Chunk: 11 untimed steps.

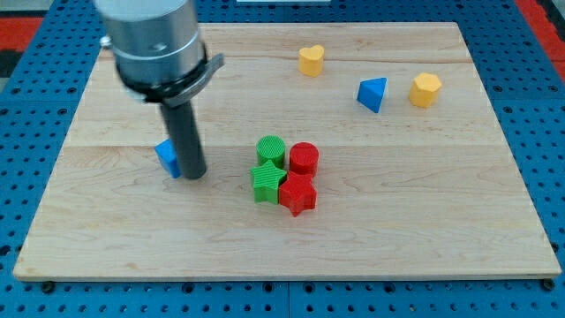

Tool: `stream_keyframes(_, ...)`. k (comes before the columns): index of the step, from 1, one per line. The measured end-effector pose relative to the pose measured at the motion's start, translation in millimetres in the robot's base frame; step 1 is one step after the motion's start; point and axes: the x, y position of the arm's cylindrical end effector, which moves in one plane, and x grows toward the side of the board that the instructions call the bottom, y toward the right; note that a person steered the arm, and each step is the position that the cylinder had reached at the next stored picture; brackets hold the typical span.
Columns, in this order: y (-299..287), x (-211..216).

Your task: Push the green circle with green star towards the center of the board

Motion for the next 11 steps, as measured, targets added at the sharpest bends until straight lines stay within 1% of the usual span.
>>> stream_keyframes(1, -1.1, 27.2)
stream_keyframes(2, 27.3, 45.4)
stream_keyframes(4, 84.7, 53.8)
stream_keyframes(5, 107.3, 41.9)
stream_keyframes(6, 106.8, 27.3)
stream_keyframes(8, 73.0, -7.0)
stream_keyframes(10, 96.6, -10.0)
stream_keyframes(11, 83.0, -28.8)
